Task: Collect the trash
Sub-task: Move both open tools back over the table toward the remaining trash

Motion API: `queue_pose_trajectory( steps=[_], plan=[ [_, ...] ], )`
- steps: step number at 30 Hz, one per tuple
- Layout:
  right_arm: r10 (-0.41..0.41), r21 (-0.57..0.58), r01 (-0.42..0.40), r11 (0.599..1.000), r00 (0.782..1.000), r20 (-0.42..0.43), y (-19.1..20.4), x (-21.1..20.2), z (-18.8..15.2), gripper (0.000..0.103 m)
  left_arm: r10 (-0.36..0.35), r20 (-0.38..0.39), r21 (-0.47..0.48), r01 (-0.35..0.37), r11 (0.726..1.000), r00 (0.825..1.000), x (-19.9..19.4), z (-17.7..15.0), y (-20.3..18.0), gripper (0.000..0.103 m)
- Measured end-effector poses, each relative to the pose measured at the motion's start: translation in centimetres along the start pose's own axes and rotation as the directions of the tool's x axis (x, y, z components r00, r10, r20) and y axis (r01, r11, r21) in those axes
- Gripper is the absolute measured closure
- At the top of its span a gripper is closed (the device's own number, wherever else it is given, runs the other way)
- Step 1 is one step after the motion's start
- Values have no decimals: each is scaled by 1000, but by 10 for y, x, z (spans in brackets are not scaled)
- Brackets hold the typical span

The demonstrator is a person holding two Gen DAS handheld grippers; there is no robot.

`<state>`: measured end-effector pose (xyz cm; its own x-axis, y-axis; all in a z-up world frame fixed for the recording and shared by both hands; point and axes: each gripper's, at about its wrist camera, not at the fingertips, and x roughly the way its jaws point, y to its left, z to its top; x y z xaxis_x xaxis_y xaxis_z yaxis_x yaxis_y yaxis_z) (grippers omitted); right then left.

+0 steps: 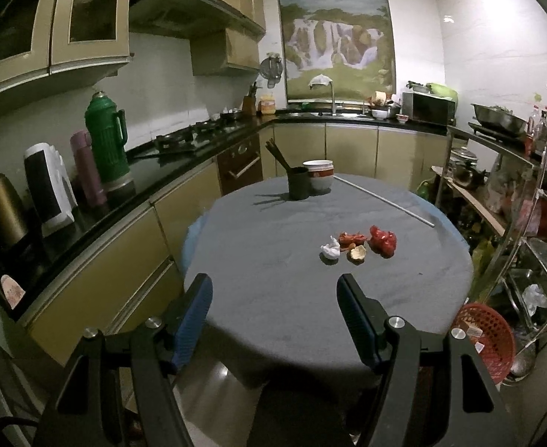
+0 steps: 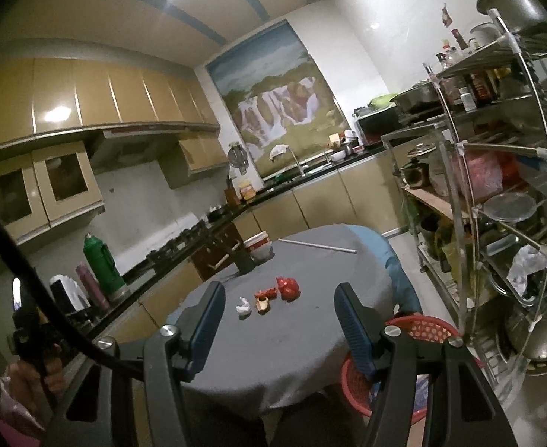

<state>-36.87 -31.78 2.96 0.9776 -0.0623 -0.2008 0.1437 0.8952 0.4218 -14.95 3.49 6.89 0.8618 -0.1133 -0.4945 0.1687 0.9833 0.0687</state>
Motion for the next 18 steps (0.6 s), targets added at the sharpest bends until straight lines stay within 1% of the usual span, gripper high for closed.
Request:
queue_pose_trajectory(
  steps=[4,8,10,12,14,16,18],
  plan=[
    [4,16,-4,1000,1000,-12,-5,2,-5,38,11,-9,8,-11,1000,1000,10,-3,-4,33],
    [-7,34,9,999,998,-57,-15,11,-15,38,10,-45,7,-10,1000,999,27,-5,-12,33],
    [0,39,4,999,997,-82,-18,17,-19,38,13,-41,11,-12,1000,999,34,-5,-18,33],
    [1,20,1,1000,995,-97,-19,25,-21,38,24,-32,27,-23,999,999,47,-2,-28,33],
    [27,14,-26,1000,994,-108,-20,34,-20,38,22,-67,48,-19,999,998,69,4,-40,33],
    [46,8,-45,999,991,-125,-20,50,-16,38,11,-106,40,-7,999,994,88,10,-46,33],
    [55,9,-55,998,988,-142,-20,65,-11,38,3,-121,28,1,1000,993,99,14,-49,33]
  ],
)
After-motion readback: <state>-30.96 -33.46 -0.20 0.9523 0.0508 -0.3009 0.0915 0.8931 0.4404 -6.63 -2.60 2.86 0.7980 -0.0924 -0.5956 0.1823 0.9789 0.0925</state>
